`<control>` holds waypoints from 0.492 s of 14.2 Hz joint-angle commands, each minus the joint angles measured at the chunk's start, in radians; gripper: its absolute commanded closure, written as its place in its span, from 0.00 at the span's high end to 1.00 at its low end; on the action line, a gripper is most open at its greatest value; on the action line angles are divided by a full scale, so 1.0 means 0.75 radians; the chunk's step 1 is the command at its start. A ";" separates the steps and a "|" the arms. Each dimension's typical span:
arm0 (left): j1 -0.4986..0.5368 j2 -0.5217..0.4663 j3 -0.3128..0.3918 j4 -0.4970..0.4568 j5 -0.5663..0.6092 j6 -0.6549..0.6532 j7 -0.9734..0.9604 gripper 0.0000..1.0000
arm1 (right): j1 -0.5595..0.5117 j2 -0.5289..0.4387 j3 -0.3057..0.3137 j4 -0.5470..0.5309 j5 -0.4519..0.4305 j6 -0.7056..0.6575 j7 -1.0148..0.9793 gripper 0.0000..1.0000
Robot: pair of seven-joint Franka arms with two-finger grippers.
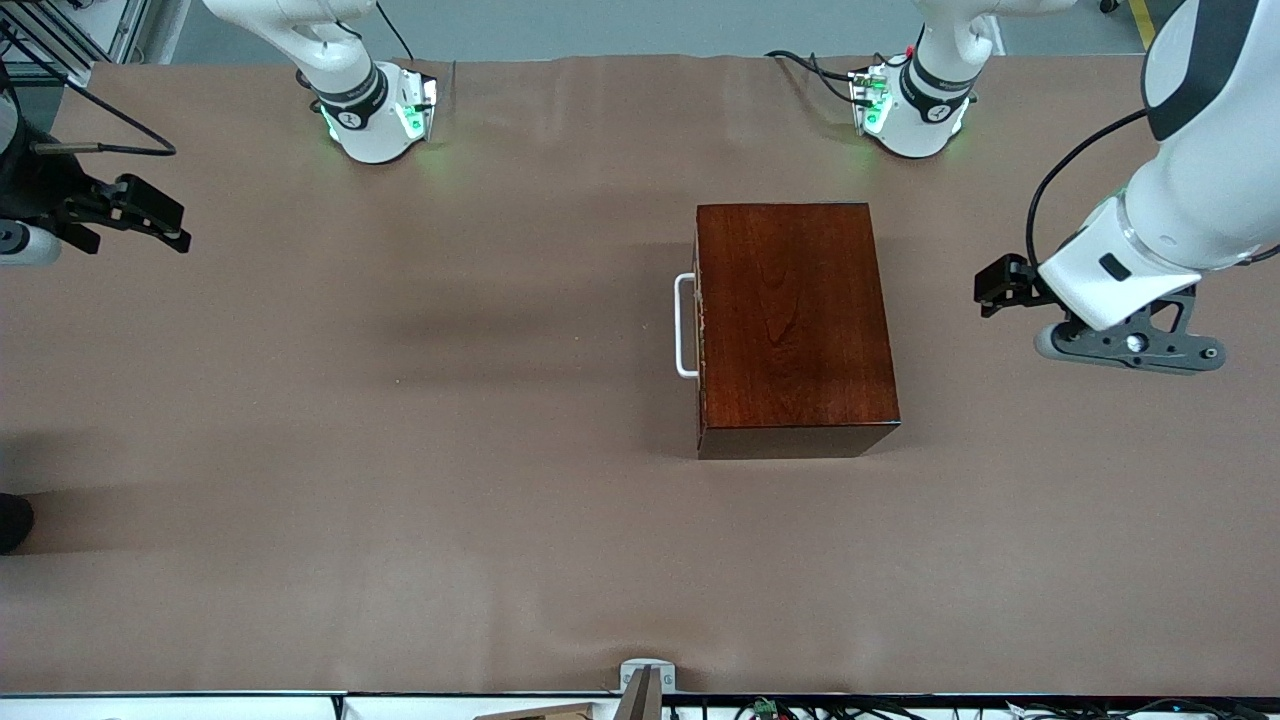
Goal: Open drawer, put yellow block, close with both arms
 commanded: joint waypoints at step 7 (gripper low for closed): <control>0.105 -0.251 -0.027 -0.194 -0.074 -0.094 -0.171 1.00 | 0.019 -0.029 0.010 -0.025 0.002 -0.015 0.012 1.00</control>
